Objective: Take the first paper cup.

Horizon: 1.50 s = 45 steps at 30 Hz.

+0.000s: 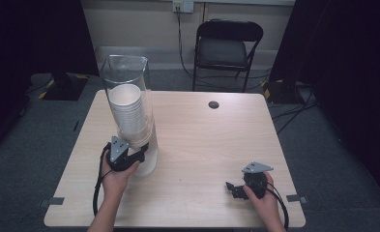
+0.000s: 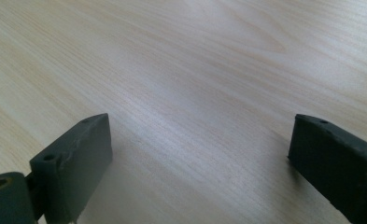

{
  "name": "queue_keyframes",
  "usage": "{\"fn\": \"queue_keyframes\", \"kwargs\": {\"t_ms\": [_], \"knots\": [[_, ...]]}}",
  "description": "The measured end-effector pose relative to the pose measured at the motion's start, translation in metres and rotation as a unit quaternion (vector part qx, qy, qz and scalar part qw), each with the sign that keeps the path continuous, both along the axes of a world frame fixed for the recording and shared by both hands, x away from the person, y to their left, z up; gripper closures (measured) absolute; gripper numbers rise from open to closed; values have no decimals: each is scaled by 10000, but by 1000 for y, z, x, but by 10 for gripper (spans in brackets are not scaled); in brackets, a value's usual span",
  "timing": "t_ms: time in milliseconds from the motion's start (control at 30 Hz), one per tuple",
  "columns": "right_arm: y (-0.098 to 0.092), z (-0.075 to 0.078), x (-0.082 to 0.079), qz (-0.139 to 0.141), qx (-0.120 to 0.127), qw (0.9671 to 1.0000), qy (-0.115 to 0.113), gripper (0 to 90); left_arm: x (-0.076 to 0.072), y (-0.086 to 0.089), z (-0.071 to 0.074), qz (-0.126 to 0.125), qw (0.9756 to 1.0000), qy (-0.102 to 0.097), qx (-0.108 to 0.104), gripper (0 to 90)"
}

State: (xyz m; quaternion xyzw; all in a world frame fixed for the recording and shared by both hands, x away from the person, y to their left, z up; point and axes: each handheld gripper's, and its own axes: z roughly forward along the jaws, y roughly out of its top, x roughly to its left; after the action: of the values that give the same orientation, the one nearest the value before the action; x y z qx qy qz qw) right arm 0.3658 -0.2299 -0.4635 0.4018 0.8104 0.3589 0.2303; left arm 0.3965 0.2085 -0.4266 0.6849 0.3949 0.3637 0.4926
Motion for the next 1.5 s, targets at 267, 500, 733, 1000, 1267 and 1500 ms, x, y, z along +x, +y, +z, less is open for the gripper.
{"fn": "queue_keyframes", "kwargs": {"t_ms": [267, 500, 733, 1000, 1267, 1500], "knots": [[-1, 0, 0, 35, 11, 10000, 17, 41, -6, 2, -29, -167, 9951, 969, 85, 372], [-1, 0, 1, 19, 4, 10000, 43, 35, -16, 8, -33, -454, 9887, 1417, 197, 370], [-1, 0, 0, 2, 2, 10000, 14, 35, -30, 7, -36, -637, 9848, 1566, 402, 369], [-1, 0, 0, -1, 1, 10000, 17, 35, -41, 2, -39, -954, 9830, 1486, 513, 368], [0, 0, -2, -130, 7, 9999, 36, 31, -48, -6, -39, -1182, 9812, 1406, 588, 366], [2, 4, -3, -62, 81, 9999, -18, 239, -54, -25, -34, -1549, 9763, 1336, 704, 365]]}}
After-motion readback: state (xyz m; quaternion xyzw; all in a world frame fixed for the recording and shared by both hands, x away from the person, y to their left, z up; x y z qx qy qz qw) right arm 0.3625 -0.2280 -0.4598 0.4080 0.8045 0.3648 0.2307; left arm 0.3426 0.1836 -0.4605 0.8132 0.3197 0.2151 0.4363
